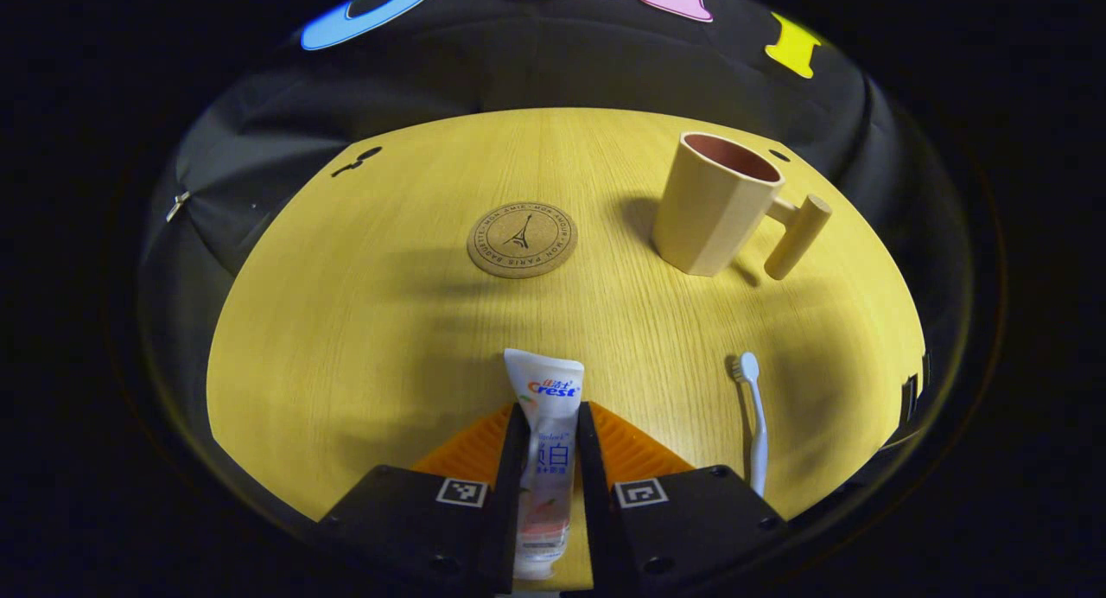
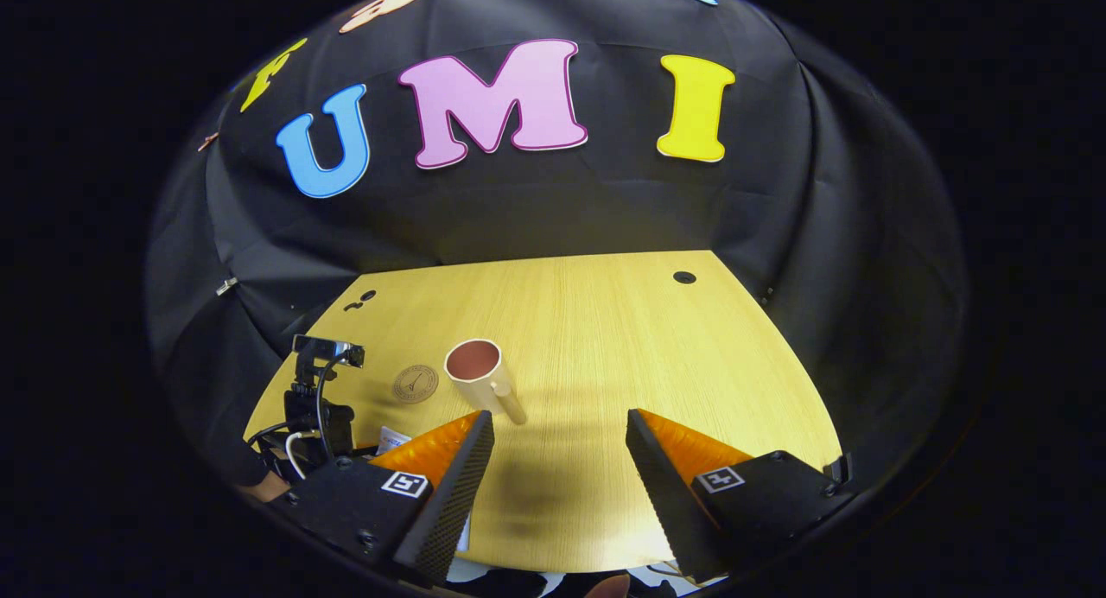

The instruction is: Put the toothbrush and toothpaste on the desktop into the cup, then pick up the cup and place it on the coaster on the desktop.

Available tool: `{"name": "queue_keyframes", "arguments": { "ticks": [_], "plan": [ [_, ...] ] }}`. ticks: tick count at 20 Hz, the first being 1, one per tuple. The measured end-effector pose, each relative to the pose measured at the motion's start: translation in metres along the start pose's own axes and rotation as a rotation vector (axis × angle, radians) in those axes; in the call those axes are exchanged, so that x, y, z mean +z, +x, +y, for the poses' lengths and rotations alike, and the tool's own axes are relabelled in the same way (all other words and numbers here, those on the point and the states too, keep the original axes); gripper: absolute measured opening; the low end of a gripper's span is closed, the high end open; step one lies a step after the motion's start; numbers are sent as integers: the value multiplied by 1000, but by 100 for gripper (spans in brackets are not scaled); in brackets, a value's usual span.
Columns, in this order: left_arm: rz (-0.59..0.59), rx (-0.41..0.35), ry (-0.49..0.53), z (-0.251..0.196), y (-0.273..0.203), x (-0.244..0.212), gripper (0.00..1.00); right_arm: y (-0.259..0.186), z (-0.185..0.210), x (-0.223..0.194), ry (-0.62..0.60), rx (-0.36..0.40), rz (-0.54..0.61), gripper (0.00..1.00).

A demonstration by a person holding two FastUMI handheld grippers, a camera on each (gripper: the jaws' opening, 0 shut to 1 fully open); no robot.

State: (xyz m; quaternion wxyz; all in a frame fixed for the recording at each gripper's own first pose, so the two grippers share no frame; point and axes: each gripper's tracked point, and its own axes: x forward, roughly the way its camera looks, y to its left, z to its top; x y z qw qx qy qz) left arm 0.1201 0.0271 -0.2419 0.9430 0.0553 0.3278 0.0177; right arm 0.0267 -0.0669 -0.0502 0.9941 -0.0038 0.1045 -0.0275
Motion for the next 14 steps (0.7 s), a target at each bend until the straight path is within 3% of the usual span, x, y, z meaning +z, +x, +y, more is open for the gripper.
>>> {"name": "queue_keyframes", "arguments": {
  "ticks": [5, 14],
  "plan": [
    [-18, -42, 27, 1, -1, 2, 28, 0, 2, -12, -15, -37, 36, 94],
    [-86, -183, -26, 7, -40, 12, 23, 5, 48, -55, -20, -24, 177, 90]
  ]
}}
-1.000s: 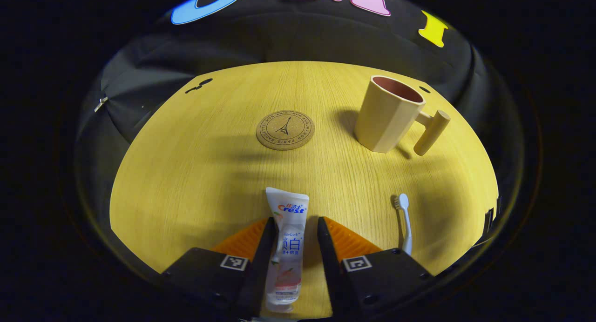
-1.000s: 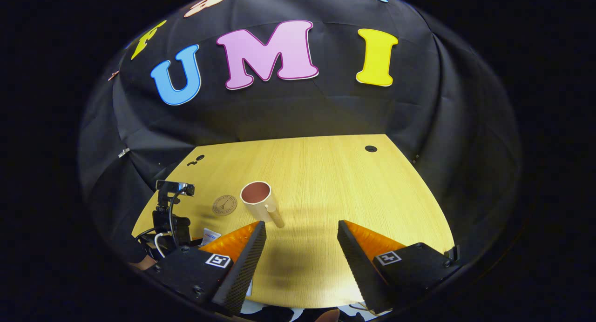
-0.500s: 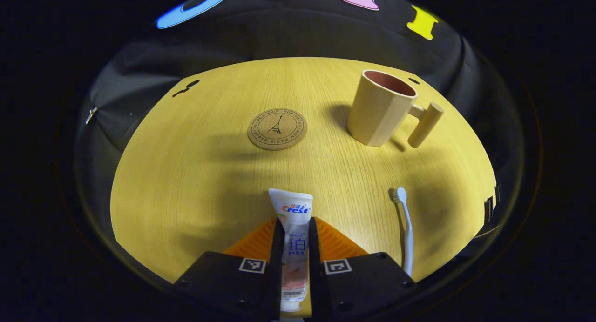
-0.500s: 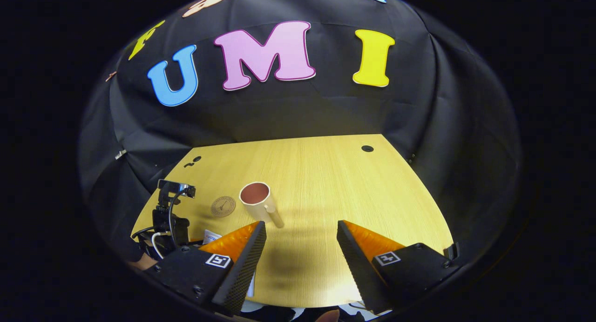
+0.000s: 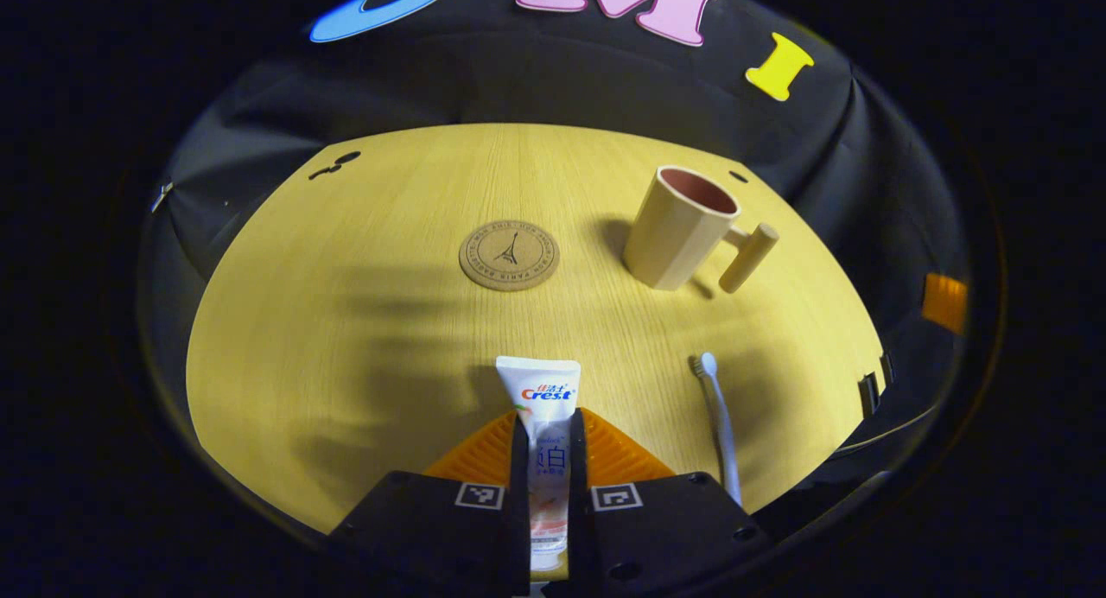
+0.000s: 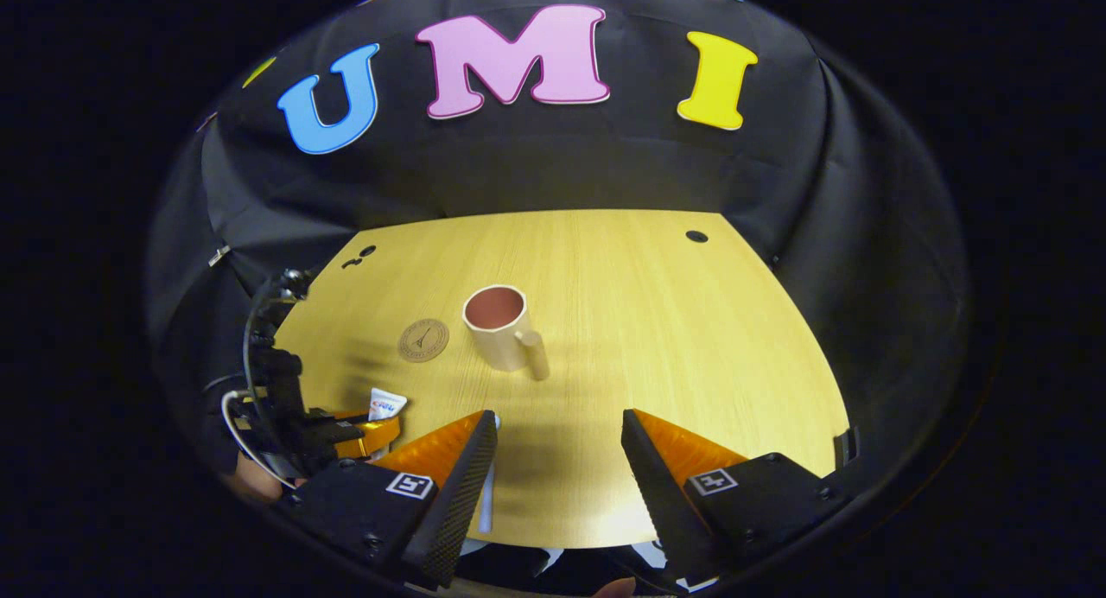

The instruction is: Put the toothbrush and toothpaste on the desktop into the cup, then pick up the cup and place it on the coaster on the desktop.

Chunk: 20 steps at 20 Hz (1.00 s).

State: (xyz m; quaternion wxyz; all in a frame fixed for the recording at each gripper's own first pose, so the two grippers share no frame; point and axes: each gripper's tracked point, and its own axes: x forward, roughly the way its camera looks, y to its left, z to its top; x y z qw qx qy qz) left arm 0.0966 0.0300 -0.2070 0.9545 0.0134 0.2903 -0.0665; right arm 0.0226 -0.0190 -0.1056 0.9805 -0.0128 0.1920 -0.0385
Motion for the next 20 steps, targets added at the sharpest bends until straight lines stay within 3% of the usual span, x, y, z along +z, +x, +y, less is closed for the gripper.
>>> {"name": "queue_keyframes", "arguments": {
  "ticks": [10, 17, 18, 19, 20],
  "plan": [
    [-135, -77, -63, 25, -77, 26, 22, 51, 54, -68, -8, -1, 208, 89],
    [-174, -115, -101, 46, -112, 19, 22, 84, 64, -110, -33, -27, 309, 88],
    [-178, -114, -103, 50, -116, 16, 17, 89, 64, -115, -38, -33, 321, 87],
    [-181, -111, -106, 53, -120, 15, 22, 92, 64, -119, -45, -37, 333, 87],
    [-184, -111, -110, 55, -123, 15, 17, 94, 65, -122, -53, -37, 343, 87]
  ]
}}
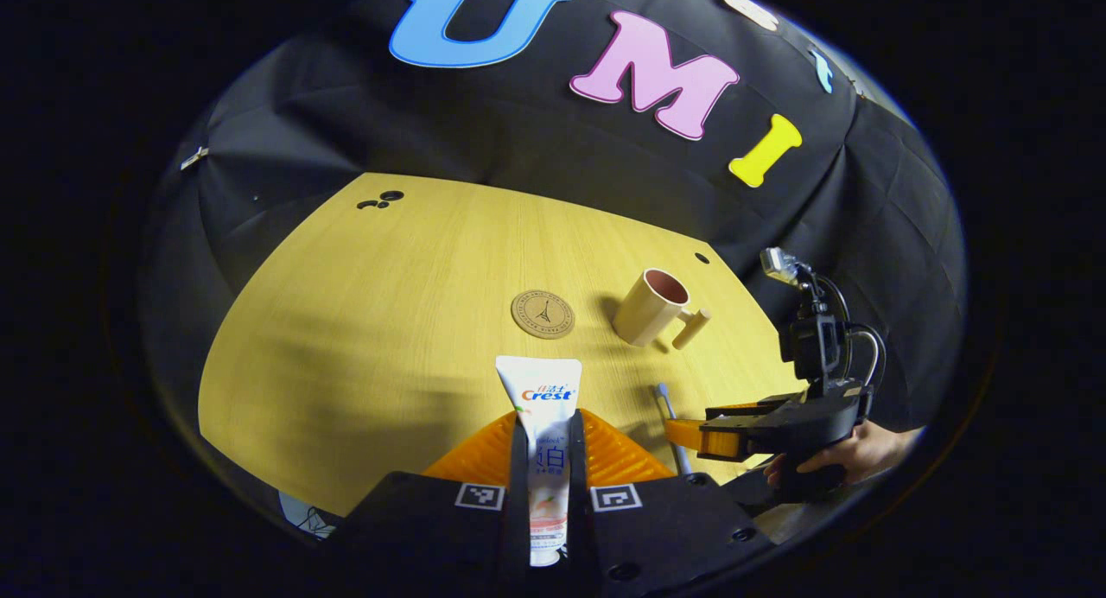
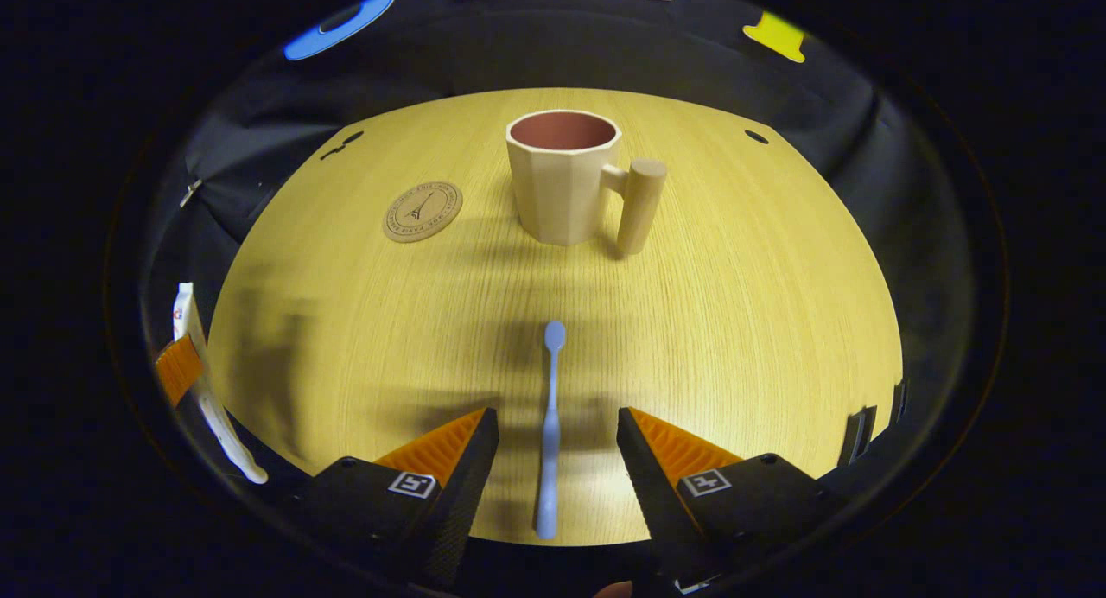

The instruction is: Put the toothbrush and toothpaste on the desktop into the cup, then pick up the cup and place it on the coaster on the desktop.

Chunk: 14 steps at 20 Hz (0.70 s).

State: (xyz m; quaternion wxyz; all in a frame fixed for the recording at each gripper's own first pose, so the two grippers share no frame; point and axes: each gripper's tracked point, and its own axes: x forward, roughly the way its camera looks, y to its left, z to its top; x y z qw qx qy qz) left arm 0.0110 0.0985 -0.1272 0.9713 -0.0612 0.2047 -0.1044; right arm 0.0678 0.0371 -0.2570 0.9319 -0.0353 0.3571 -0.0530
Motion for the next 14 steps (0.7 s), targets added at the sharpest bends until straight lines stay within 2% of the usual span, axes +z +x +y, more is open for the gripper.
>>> {"name": "queue_keyframes", "arguments": {
  "ticks": [1, 3, 4, 5, 6, 7, 8, 9, 11, 12, 13, 14],
  "plan": [
    [-3, 1, -2, 3, -1, -1, 22, 3, 1, -2, -7, -1, 7, 86],
    [-6, 4, -2, 6, -5, -2, 22, 6, 3, -6, -13, -3, 19, 86],
    [-6, 4, -2, 6, -5, -2, 17, 9, 2, -8, -15, -7, 25, 84],
    [-6, 3, -2, 6, -7, -2, 22, 10, 2, -8, -14, -10, 32, 83],
    [-8, 1, 0, 6, -8, -2, 17, 11, 2, -11, -12, -8, 40, 82],
    [-10, 1, 2, 6, -9, -2, 22, 12, 3, -12, -11, -5, 49, 82],
    [-12, -1, 3, 5, -11, -1, 22, 13, 3, -15, -8, 0, 61, 80],
    [-13, 0, 3, 5, -11, -2, 17, 14, 4, -17, -7, 4, 78, 78],
    [-12, 1, -1, 5, -12, -2, 17, 16, 3, -15, 0, 3, 77, 72],
    [-11, 2, -4, 5, -12, -1, 22, 16, 2, -12, 5, 1, 75, 64],
    [-10, 2, -5, 5, -12, -2, 22, 17, 3, -12, 4, 2, 84, 62],
    [-9, 5, -7, 6, -12, -1, 22, 16, 2, -12, -1, 4, 91, 55]
  ]
}}
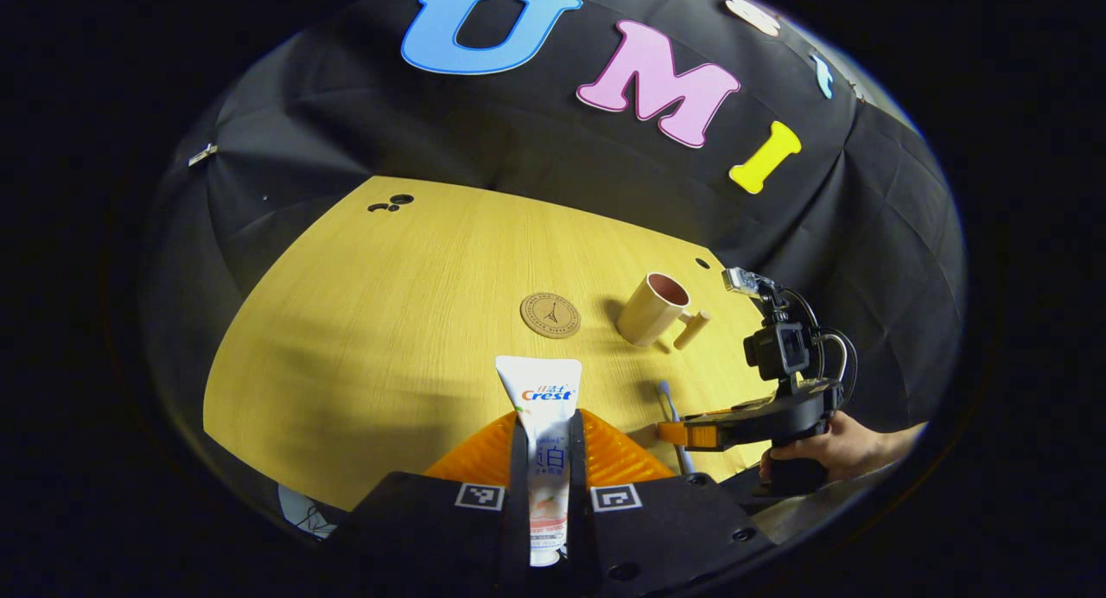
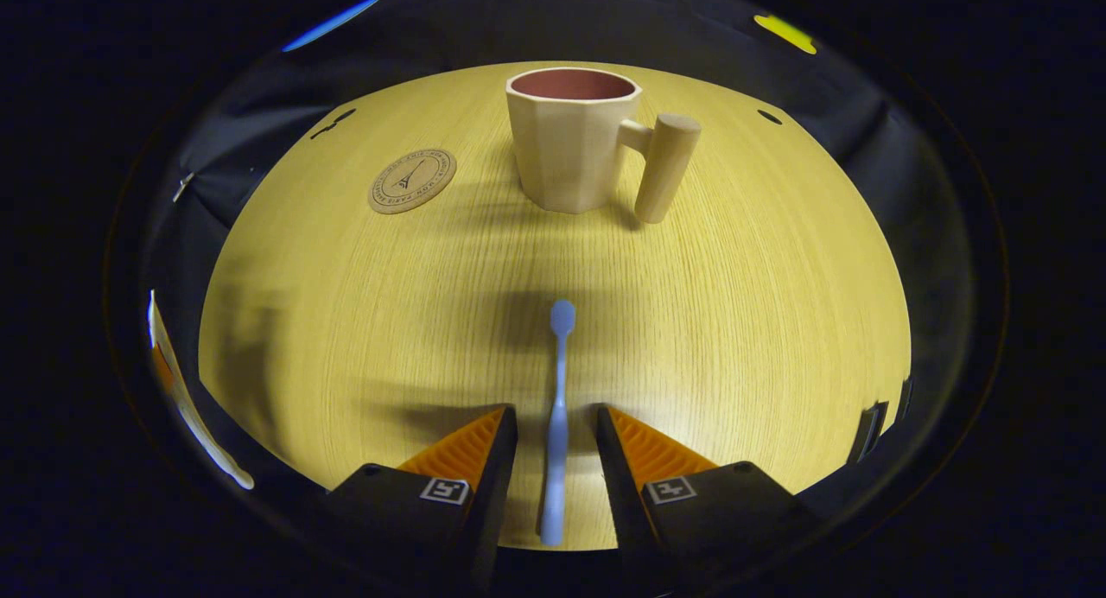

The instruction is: Put the toothbrush and toothpaste on the desktop into the cup, then pick up the cup and place it on the coaster on the desktop.

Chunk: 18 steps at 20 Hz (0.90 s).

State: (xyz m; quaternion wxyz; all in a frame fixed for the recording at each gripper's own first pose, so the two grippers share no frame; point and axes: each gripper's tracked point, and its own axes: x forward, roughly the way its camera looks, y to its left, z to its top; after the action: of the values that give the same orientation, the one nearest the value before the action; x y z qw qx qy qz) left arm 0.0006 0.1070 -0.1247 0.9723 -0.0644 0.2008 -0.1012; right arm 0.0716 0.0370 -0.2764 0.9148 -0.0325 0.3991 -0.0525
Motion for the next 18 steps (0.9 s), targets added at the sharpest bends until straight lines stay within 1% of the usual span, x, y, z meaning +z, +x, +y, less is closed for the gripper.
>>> {"name": "queue_keyframes", "arguments": {
  "ticks": [1, 2, 4, 5, 6, 7, 8, 9, 10, 13, 14, 18],
  "plan": [
    [2, 0, -2, 0, 0, 0, 17, 0, 0, 0, -7, 2, 10, 53],
    [3, 0, -5, -1, 1, 0, 22, 2, 0, -1, -11, 5, 24, 51],
    [6, 4, -8, -1, 2, 0, 22, -1, 0, 1, -14, 8, 42, 46],
    [4, 6, -8, -1, 2, 0, 22, 1, 0, 0, -15, 13, 47, 46],
    [3, 8, -8, -2, 2, 1, 22, 5, 0, -1, -16, 15, 57, 26],
    [3, 10, -7, -4, 3, 0, 17, 3, 0, 0, -21, 24, 60, 14],
    [4, 9, -6, -6, 2, 0, 17, 1, -1, 2, -32, 31, 57, 14],
    [3, 9, -6, -7, 3, -1, 22, 8, 0, -1, -42, 43, 53, 14],
    [2, 9, -6, -8, 3, 0, 17, 0, 1, 1, -45, 65, 36, 11],
    [-1, 5, -2, -15, 1, 0, 17, 0, 4, 2, -37, 130, 0, 9],
    [-3, 4, 2, -17, 1, 1, 22, -1, 3, 0, -30, 150, -6, 7],
    [-9, 7, 8, -24, -1, 4, 22, -14, 2, 1, -13, 211, -63, 7]
  ]
}}
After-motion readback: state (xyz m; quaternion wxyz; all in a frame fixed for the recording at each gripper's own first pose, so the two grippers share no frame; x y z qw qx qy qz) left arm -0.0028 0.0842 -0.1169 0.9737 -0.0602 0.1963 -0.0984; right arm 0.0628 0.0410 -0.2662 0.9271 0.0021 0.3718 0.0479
